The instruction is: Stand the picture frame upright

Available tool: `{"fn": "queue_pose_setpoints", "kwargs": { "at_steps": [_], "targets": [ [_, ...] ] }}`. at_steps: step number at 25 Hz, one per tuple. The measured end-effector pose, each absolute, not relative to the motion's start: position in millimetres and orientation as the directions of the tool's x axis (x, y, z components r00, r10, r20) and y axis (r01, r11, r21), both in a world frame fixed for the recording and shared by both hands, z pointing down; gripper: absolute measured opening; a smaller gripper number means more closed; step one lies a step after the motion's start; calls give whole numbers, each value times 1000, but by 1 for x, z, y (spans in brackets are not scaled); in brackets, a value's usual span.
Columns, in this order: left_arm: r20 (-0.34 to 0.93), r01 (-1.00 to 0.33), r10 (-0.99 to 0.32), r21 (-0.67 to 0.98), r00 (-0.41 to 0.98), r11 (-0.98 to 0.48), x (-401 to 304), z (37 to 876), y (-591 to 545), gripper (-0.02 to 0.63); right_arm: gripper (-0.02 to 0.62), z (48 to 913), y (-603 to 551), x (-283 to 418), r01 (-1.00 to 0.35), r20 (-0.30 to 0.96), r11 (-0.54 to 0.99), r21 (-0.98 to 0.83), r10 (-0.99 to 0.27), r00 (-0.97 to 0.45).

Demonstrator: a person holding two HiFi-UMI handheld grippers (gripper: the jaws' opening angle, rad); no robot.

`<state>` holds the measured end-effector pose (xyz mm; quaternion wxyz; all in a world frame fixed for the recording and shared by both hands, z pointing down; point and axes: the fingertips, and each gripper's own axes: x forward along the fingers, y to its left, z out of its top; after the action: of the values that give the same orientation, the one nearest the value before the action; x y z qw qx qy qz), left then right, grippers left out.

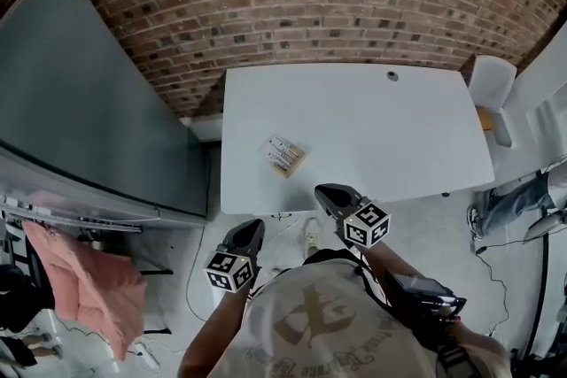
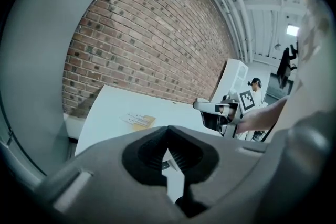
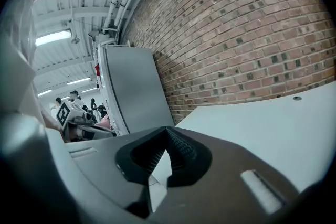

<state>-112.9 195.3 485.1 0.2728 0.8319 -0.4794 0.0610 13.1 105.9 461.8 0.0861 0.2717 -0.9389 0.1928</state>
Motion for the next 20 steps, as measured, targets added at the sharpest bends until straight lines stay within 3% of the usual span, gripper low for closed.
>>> {"fn": "queue_pose_setpoints", "kwargs": {
  "at_steps": [20],
  "targets": [
    [433, -866, -778, 420, 455, -273, -82, 496, 87, 3, 8, 489, -1, 32, -440, 318, 828, -347, -338, -886]
  ]
}}
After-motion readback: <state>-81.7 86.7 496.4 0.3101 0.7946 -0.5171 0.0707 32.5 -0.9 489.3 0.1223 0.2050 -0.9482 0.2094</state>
